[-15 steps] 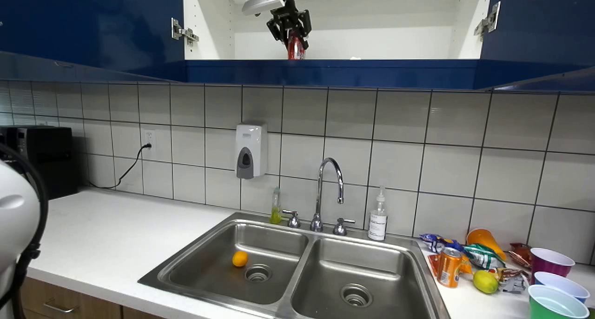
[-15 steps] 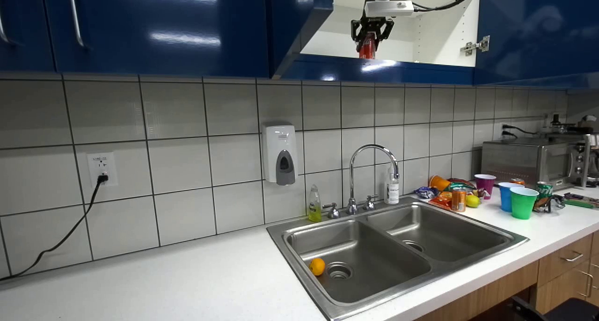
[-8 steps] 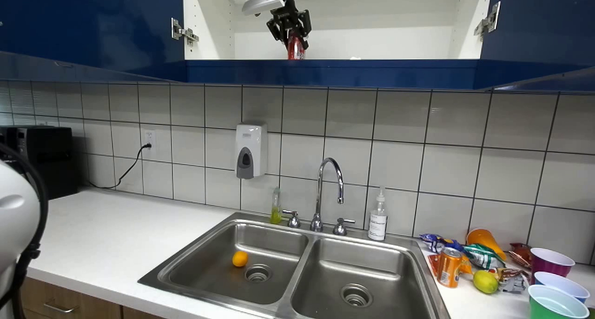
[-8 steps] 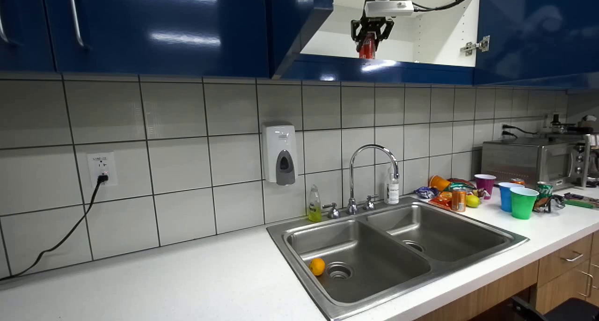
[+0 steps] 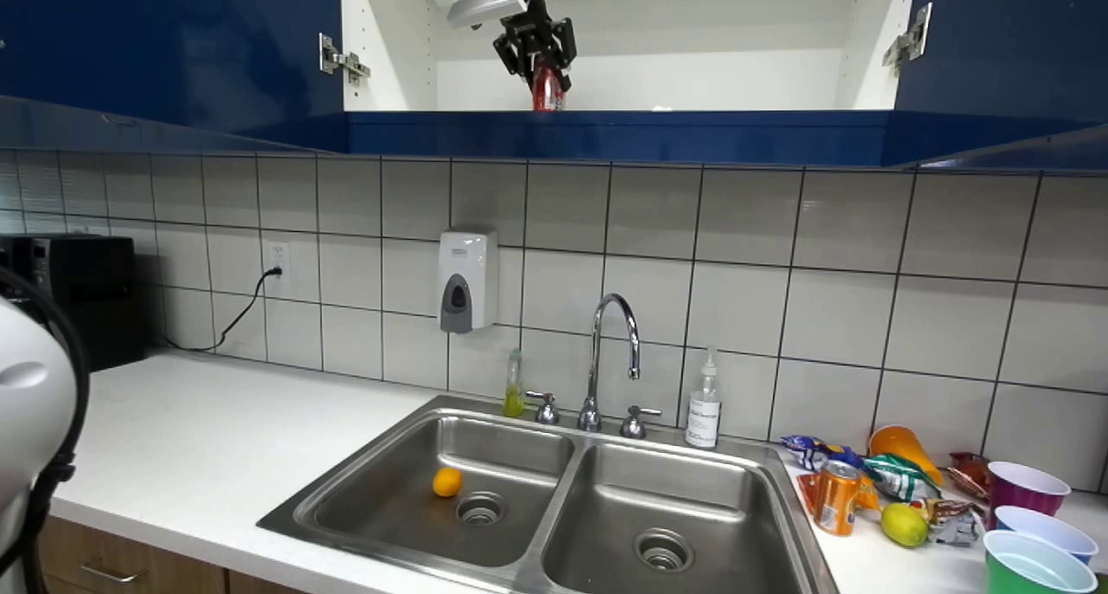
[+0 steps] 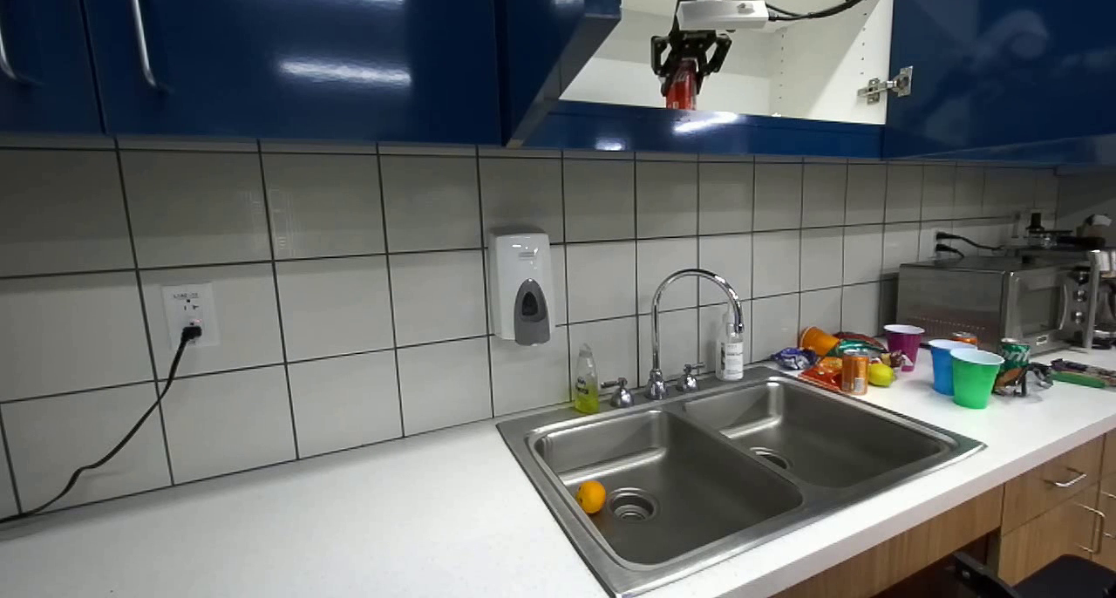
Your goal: Put the red can in the sink on the left.
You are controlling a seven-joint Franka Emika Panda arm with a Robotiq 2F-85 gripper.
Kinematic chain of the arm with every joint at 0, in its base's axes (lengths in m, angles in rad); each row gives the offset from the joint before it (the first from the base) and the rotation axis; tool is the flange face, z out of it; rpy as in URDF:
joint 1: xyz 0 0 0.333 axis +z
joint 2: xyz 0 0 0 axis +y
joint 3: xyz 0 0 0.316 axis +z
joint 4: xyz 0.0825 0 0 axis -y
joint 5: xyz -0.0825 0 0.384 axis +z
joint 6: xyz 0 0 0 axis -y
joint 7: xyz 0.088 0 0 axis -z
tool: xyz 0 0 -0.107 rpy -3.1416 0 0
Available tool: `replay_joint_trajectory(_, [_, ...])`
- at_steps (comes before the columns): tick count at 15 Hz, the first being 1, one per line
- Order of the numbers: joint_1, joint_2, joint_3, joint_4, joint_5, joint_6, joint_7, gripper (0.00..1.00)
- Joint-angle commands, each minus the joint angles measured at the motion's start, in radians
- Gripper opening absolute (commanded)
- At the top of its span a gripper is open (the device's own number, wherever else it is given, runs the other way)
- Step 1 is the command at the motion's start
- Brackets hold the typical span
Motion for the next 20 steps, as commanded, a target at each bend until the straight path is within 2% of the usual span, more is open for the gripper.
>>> replay_joint_trajectory(1, [0.006,-0.025,0.003,-0.007,-0.023,0.010,0.000,0.38])
replay_joint_trajectory(10, [0.012,-0.065,0.002,-0.041,-0.026,0.016,0.001,0.38])
replay_joint_trajectory(20, [0.014,-0.159,0.009,-0.149,-0.038,0.037,0.006,0.38])
